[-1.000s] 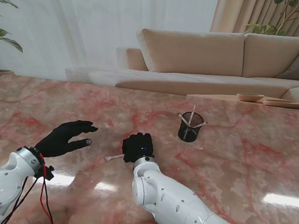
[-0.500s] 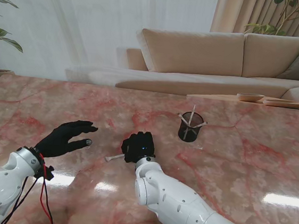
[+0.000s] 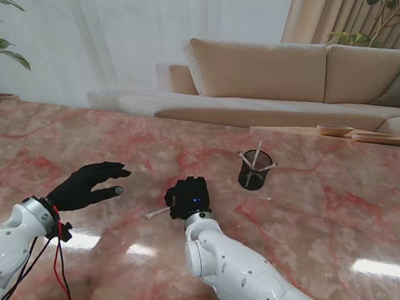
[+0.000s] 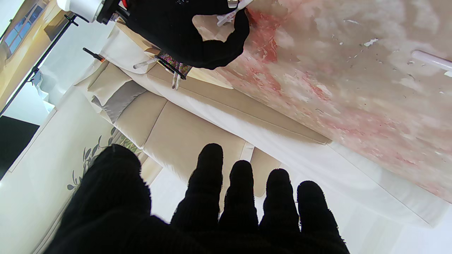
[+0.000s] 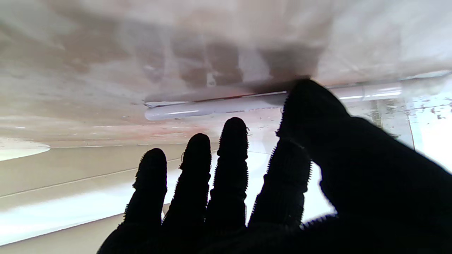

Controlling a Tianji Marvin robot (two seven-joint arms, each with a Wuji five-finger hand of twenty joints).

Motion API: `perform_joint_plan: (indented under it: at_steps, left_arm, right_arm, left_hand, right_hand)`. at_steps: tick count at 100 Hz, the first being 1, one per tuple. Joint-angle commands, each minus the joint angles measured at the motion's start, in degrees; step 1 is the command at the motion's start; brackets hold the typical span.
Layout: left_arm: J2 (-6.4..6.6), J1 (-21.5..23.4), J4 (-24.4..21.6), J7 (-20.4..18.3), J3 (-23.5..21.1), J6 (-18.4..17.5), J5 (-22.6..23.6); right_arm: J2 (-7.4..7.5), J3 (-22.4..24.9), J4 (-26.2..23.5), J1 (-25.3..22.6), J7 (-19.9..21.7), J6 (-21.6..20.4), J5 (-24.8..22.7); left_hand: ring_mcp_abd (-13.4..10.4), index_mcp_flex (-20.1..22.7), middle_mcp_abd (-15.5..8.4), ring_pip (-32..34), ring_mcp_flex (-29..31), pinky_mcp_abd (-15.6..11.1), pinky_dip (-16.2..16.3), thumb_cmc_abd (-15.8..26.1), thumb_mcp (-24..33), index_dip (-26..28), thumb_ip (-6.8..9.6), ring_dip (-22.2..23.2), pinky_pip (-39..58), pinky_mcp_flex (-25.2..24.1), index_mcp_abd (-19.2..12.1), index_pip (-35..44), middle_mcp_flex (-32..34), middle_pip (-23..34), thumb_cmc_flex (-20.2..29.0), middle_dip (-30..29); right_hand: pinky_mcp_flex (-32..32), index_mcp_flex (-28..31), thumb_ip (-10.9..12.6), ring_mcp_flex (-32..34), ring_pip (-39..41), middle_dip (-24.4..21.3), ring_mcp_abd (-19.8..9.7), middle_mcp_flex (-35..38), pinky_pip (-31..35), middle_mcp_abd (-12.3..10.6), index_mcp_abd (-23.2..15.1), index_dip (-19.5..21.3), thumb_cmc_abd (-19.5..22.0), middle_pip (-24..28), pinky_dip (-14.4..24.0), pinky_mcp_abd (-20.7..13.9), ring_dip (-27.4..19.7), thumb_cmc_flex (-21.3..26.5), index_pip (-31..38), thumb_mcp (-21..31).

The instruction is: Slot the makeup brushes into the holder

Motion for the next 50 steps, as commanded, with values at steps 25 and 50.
perform_joint_plan:
  at_steps: [25, 50]
  left_arm:
    - [0.00, 0.2, 0.1, 0.3, 0.4, 0.1, -0.2]
    - [-0.02, 0.3, 0.1, 0.3, 0.3, 0.2, -0.1]
  right_arm:
    - [2.49, 3.7, -3.4, -3.5, -0.6, 0.7, -0.4]
    - [3.10, 8.1, -7.8, -5.8, -0.9, 0.4, 1.8]
  left_hand:
    - [-2.5, 0.7, -1.0, -1.4, -1.6, -0.7, -1.1, 0.6, -2.0, 0.6, -0.42, -0.6, -2.1, -0.2, -2.0, 0.6, -1.7, -1.5, 0.8, -0.7]
    - [-2.4, 0.8, -0.9, -1.3, -1.6, -0.7, -1.0, 0.6, -2.1, 0.6, -0.41, -0.6, -2.2, -0.2, -1.9, 0.6, -1.6, -1.5, 0.8, -0.7]
  right_hand:
    - [-0.2, 6.4, 2.2, -1.0, 0.7, 2.0, -1.7, -0.3, -0.2, -1.3, 3.2, 3.9, 4.3, 1.4, 1.6, -1.8, 0.6, 5.9, 8.0, 4.2]
    - [0.1, 6.4, 2.3, -0.3, 0.7, 2.4, -1.6, 0.4, -0.1, -1.4, 3.0, 4.3, 4.3, 1.3, 1.6, -1.7, 0.6, 5.8, 7.6, 4.1]
